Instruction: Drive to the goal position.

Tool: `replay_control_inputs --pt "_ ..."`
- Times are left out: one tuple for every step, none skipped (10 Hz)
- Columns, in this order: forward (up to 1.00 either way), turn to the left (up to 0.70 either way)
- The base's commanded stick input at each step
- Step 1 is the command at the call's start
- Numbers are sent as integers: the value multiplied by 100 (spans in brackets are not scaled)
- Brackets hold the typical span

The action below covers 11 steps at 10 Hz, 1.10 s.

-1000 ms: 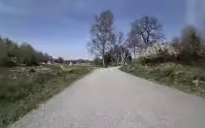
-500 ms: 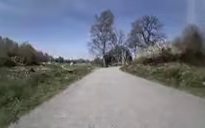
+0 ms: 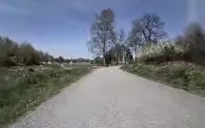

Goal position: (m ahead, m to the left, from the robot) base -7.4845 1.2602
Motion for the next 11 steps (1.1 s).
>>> replay_control_inputs --pt "85 0" --pt "85 0" --pt "85 0" --pt "85 0" --pt "85 0" --pt "85 0" --pt "85 0" --pt "85 0" --pt "85 0" --pt "85 0" --pt "85 0"
